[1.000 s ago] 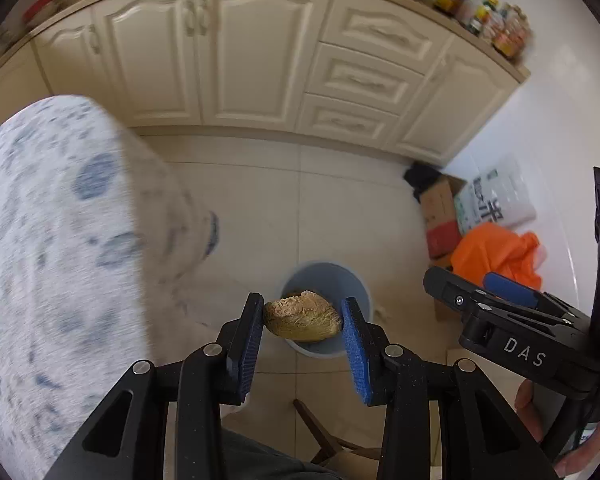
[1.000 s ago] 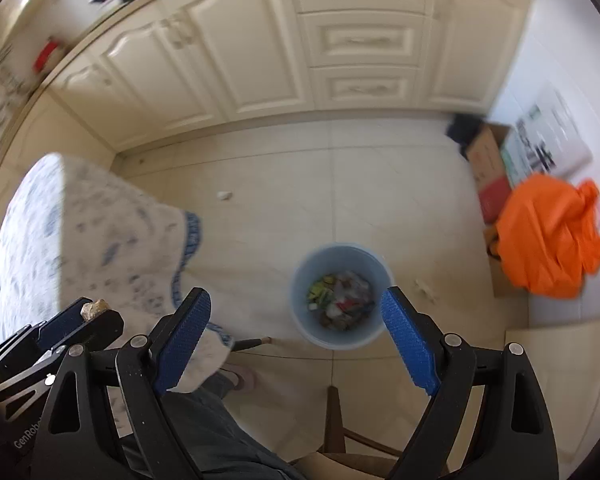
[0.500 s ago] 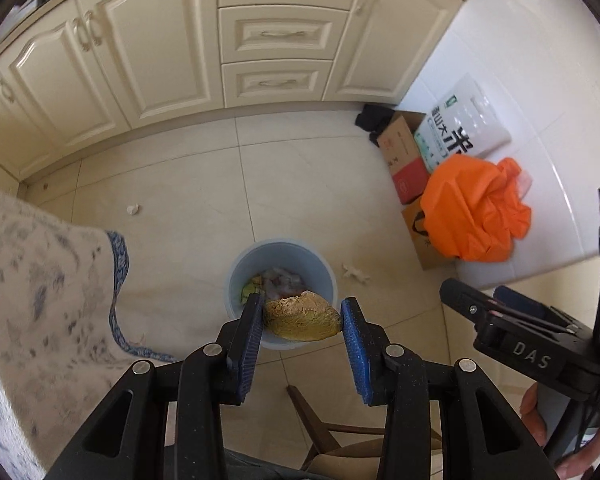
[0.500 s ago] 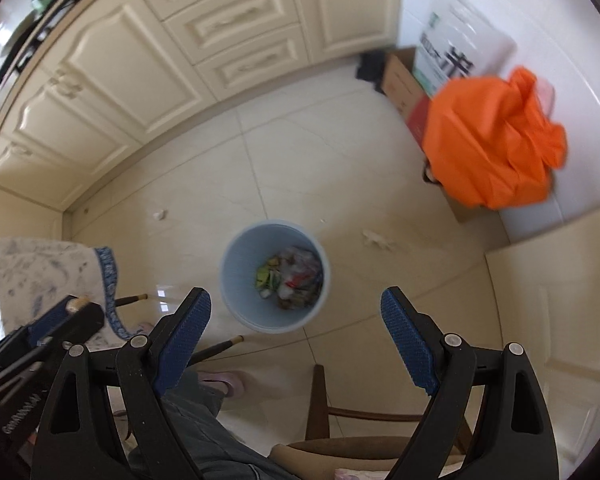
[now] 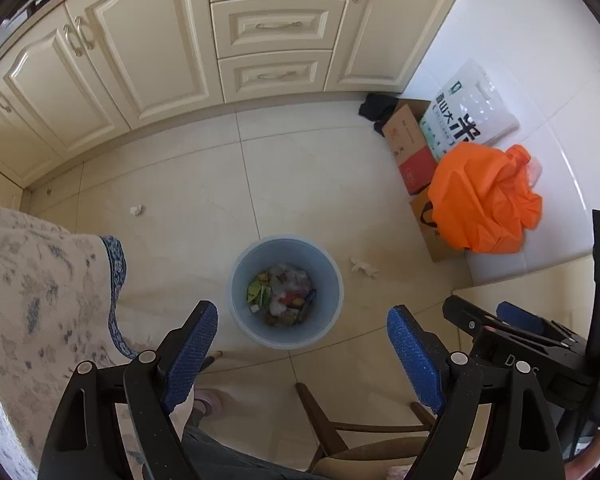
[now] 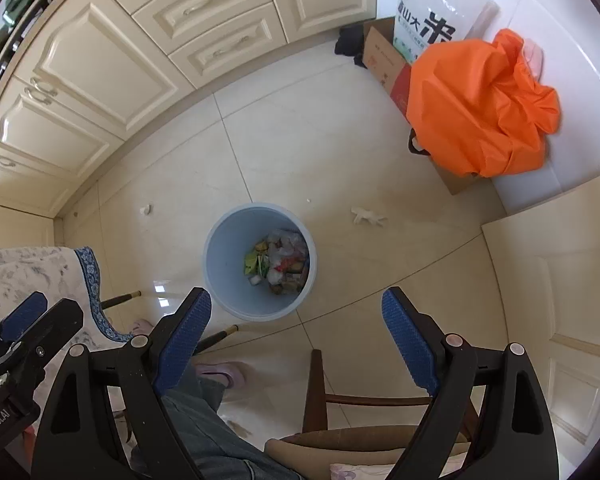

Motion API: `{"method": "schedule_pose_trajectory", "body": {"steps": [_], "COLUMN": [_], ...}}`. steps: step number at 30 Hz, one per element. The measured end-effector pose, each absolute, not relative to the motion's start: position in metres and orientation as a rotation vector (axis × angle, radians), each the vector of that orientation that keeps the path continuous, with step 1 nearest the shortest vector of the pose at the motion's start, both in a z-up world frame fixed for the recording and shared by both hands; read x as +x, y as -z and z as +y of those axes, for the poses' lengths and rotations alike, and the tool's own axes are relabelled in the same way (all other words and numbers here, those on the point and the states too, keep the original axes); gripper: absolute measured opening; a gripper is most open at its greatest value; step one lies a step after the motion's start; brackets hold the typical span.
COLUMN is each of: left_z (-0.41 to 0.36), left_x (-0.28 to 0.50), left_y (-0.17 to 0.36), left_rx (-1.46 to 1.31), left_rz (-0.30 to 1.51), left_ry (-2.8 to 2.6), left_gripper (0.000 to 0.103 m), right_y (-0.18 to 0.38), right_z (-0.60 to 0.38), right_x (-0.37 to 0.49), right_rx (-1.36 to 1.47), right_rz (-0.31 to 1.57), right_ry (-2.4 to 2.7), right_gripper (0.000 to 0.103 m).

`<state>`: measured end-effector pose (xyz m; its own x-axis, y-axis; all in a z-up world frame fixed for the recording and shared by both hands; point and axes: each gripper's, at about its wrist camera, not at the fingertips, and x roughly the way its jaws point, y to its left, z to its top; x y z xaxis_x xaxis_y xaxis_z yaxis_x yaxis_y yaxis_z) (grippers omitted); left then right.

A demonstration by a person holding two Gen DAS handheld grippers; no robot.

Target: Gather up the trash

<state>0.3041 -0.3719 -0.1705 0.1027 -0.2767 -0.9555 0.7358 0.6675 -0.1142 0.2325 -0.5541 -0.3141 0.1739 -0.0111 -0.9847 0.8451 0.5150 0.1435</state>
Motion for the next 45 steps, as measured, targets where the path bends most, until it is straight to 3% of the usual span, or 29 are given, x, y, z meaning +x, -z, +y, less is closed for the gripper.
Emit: {"method": "schedule_pose_trajectory", "body": {"steps": [26,45], "left_z": [-0.314,-0.2], "left_x": [0.307,0.204], "left_y": [0.152,0.099], "left_rx": [0.367,0.197], "left_rz": [1.263,1.091], "left_ry": [0.718,0.505], "left_gripper": [0.084,0.084], "right_y": [0.295,0.24], "right_z": [-0.521,-0.451], "right_x": [0.252,0.26], "right_rx": [0.749,0.44], "right_rz": [1.253,1.126], "right_ry": [0.663,0.511], "right_gripper": [0.089,0.089]}}
